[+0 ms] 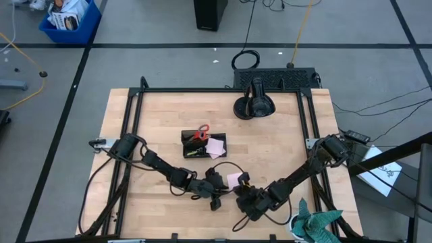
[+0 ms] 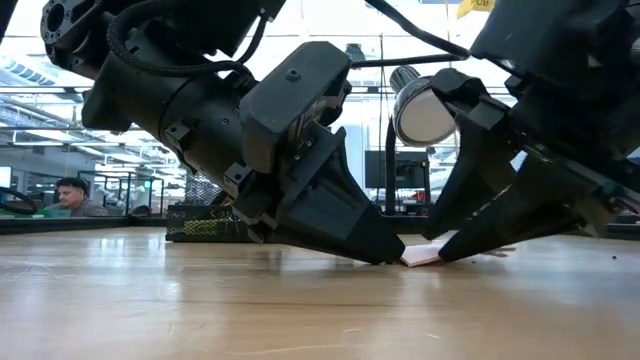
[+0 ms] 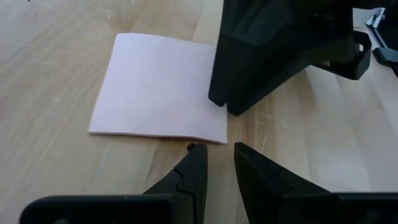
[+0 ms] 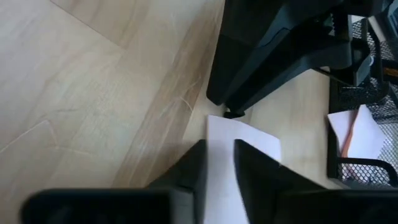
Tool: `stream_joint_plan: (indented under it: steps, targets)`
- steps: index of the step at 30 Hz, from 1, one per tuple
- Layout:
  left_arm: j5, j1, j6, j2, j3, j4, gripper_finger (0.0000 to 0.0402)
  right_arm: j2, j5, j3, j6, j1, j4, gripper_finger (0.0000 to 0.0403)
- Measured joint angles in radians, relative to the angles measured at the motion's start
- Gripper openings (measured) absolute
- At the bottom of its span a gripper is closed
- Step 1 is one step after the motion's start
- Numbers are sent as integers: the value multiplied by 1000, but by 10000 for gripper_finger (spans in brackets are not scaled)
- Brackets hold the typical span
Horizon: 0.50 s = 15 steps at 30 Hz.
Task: Pick and place office supplies into organizer
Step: Put the pink sticky notes into the black desk organizer
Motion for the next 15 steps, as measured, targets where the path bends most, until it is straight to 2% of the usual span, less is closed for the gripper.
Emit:
stream_joint_plan:
  steps: [3,5,12,15]
  targets:
    - [0,-5,-7,0,0,0,85,1,-21,0,1,-5,-7,25]
    - [0,-9,-7,0,0,0,85,1,-16,0,-9,-4,-10,7]
    - [0,-20,-9,0,0,0,85,-34,94,-1,-78,13,-27,1]
    - [-1,-21,26,0,0,0,85,-59,86,0,-75,18,-57,1]
